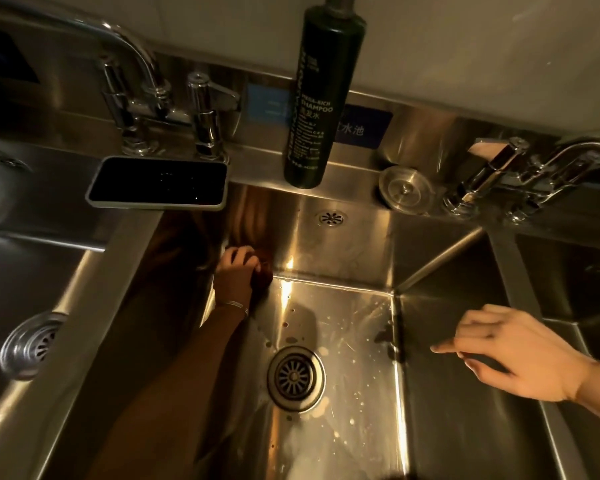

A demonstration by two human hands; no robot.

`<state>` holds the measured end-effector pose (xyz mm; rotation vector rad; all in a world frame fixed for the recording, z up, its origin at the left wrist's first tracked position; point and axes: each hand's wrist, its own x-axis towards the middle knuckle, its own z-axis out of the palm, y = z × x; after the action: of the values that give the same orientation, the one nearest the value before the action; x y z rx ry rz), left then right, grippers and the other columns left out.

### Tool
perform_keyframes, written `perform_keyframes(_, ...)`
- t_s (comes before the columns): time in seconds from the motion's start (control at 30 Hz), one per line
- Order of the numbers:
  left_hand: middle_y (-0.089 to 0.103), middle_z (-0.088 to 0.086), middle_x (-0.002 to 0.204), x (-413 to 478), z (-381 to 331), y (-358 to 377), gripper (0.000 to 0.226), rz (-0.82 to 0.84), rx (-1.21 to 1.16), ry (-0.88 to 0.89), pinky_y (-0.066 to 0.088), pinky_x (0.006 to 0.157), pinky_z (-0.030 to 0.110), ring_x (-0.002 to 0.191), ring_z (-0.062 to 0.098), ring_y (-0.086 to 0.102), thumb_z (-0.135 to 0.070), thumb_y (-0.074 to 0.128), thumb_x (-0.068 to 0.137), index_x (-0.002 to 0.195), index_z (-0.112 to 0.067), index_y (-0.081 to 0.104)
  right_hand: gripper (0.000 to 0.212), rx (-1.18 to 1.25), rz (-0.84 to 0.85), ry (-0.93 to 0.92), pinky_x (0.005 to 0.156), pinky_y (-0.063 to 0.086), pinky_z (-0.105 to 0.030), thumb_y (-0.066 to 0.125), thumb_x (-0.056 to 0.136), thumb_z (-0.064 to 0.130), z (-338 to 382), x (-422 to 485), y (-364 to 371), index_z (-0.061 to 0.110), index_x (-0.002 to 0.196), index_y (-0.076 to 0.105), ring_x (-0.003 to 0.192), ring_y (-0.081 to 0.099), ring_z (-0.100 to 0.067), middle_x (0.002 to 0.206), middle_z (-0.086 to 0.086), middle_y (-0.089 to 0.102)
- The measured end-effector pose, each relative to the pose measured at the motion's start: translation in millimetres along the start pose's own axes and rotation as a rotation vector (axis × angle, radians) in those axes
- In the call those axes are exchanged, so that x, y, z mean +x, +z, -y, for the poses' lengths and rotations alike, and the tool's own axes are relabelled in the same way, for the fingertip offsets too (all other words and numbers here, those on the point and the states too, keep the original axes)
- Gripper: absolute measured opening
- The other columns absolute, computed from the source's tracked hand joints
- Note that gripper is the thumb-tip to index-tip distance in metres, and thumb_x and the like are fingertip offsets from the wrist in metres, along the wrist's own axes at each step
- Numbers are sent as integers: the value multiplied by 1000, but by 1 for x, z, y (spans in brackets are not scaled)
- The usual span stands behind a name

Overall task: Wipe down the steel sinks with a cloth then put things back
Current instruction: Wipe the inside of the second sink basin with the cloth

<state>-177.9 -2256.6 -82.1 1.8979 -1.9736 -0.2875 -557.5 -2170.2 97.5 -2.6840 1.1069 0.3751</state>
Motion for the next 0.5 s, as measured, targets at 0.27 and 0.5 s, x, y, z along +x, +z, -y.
perform_keyframes(0.27,56,19,121,5,-11,-17,30,-462,-109,-131,42,92,46,115,44,45,9,45,66,88,-6,60,36,19,18,-19,64,47,-19,48,81,38,-2,0,-3,45,114,58,80,52,5,82,26,61)
perform_keyframes(0.5,59,22,118,1,-39,-14,40,-159,-159,16,47,89,54,112,47,49,22,57,51,82,0,66,34,20,3,-15,66,45,-17,47,82,36,-4,-1,-1,44,111,61,81,51,5,83,25,62)
